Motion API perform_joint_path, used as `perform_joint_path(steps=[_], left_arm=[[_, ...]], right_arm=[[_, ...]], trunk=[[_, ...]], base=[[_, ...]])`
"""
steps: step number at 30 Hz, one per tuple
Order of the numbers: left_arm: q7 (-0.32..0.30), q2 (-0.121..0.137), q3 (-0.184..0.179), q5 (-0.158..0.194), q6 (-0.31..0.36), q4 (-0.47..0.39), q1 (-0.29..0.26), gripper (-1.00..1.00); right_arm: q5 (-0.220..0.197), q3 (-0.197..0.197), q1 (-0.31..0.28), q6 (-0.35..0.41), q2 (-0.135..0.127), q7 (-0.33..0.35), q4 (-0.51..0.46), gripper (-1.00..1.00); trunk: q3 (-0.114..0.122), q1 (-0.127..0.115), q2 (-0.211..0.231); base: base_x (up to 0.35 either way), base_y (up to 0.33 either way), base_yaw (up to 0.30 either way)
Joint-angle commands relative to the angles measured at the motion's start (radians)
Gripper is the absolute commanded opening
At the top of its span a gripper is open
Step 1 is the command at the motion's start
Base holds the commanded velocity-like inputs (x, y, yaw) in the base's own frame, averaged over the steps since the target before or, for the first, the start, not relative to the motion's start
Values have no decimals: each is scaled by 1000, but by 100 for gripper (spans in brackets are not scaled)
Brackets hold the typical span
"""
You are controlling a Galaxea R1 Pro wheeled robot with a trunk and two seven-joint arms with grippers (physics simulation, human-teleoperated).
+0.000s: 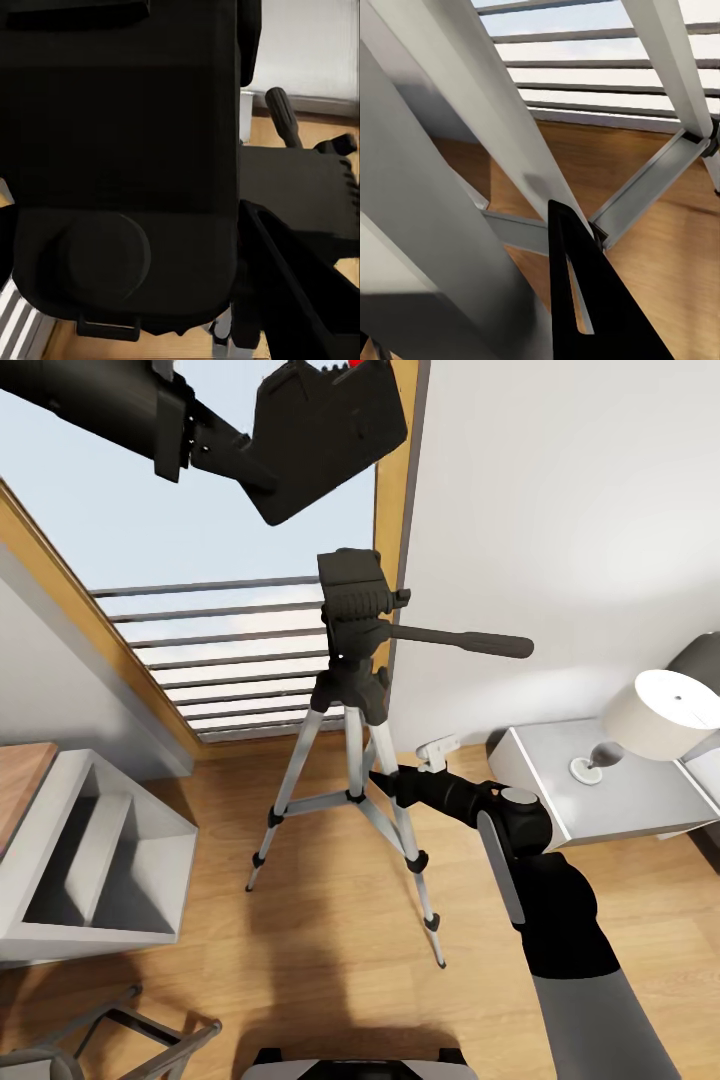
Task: Attach the digital camera to the camera tripod in the bedroom.
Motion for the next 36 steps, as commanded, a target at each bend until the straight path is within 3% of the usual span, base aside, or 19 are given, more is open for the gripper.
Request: perform_joint_path(steps=[1,7,18,27,28,29,33,36], left_arm=[[-2,3,-9,7,8,-4,-2,-100],[-2,18,-34,24,25,-47,-2,-100],[-19,68,-40,62,37,-81,-2,-100],[-23,79,-42,112,39,-96,-2,-100],[-28,72,-47,107,45,-102,-7,-100],[-32,67,-53,104,41,-107,-13,-100],[-50,56,-75,93,40,-131,-33,-100],[-38,68,-72,75,36,-125,-15,-100]], right_arm=[[63,-2,-1,5,0,-9,18,-100],[63,-2,-1,5,0,-9,18,-100],[63,-2,-1,5,0,-9,19,-100],[63,-2,-1,5,0,-9,20,-100],[5,-2,0,4,3,-4,4,-100],[-5,-3,0,5,3,-10,8,-100],[-21,-4,0,5,3,-17,9,-100],[-20,-4,-1,5,2,-16,9,-100]], trunk=[[-2,1,-1],[-2,1,-1],[-2,1,-1],[-2,1,-1],[-2,1,-1],[-2,1,-1],[-2,1,-1],[-2,1,-1]], base=[[0,0,0],[0,0,0],[0,0,0],[0,0,0],[0,0,0],[0,0,0],[0,0,0],[0,0,0]])
